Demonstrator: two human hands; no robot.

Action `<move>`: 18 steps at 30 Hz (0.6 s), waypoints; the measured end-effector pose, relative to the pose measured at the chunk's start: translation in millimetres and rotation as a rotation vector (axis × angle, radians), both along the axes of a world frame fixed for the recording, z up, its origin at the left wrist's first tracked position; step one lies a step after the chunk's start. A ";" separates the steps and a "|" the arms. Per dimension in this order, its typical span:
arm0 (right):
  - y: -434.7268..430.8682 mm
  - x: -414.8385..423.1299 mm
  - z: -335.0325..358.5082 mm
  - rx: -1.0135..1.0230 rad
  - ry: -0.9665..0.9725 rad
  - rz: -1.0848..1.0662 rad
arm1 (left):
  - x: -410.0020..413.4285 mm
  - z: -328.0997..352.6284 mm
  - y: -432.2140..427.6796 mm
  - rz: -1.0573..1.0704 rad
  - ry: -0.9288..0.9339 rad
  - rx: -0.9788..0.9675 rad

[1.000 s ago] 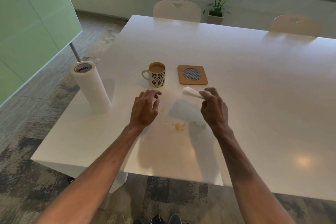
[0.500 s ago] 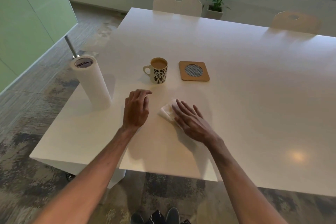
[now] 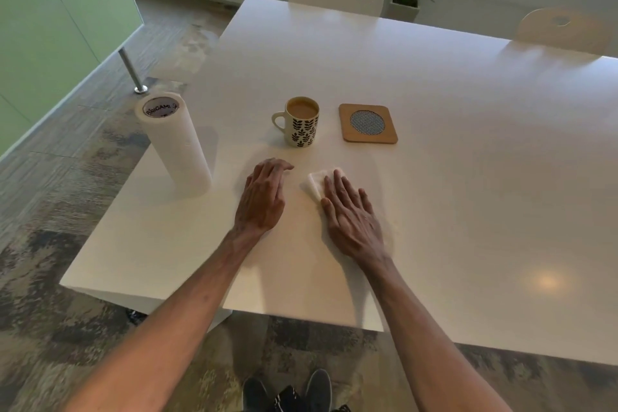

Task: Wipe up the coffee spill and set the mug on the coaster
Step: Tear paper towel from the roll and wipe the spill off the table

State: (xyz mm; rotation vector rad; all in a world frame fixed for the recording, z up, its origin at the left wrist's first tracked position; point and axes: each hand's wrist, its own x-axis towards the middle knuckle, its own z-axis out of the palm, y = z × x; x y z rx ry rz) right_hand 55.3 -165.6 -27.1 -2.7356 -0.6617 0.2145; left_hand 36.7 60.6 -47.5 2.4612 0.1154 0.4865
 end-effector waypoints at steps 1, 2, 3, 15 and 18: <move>7.4 2.2 1.0 -0.004 0.011 0.013 | 0.5 0.2 0.5 0.000 0.003 -0.013; 14.7 3.0 1.9 -0.008 0.015 0.031 | 0.6 0.5 1.0 0.001 0.005 -0.027; 20.7 2.8 2.4 -0.011 0.014 0.050 | 0.7 1.0 1.4 0.002 0.008 -0.042; -1.8 -42.3 -14.5 -0.007 -0.050 0.216 | -0.2 2.4 3.0 0.015 0.055 -0.117; -28.2 -43.0 -15.1 -0.026 -0.060 0.151 | -3.4 2.9 2.9 0.007 0.063 -0.123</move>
